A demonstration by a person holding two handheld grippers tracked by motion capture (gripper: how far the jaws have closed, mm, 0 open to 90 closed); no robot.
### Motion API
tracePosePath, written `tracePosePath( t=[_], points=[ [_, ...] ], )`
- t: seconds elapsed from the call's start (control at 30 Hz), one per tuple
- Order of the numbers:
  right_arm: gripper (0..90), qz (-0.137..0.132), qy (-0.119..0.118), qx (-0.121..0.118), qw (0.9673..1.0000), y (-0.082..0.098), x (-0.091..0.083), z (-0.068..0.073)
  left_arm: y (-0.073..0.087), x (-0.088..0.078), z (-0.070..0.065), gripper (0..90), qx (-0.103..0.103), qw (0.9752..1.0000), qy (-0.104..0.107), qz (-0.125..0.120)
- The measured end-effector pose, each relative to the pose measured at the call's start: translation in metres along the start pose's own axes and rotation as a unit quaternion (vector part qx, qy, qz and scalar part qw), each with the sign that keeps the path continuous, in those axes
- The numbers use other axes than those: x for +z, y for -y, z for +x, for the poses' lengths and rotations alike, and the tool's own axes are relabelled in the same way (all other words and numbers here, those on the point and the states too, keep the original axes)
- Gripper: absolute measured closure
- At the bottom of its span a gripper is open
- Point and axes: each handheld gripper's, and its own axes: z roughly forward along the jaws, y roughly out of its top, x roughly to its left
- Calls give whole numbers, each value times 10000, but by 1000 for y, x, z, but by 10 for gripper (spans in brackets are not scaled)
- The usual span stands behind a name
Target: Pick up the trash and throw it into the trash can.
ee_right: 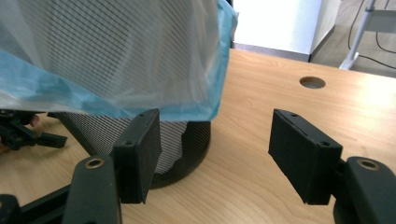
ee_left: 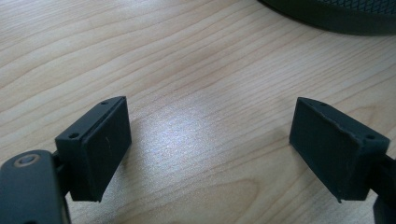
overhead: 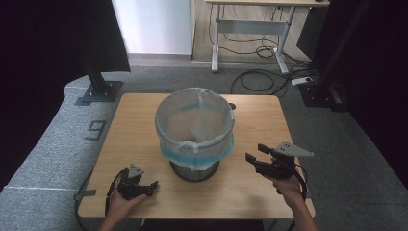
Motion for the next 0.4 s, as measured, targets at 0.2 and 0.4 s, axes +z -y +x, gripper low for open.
tracePosePath(
  t=[0.2, 0.4],
  points=[
    [336, 109, 86, 79, 9999, 9, 1, -5, 0, 0, 0, 127, 5, 10000, 7, 2],
    [322, 78, 88, 90, 9999, 9, 2, -4, 0, 0, 0, 126, 5, 10000, 7, 1]
  ],
)
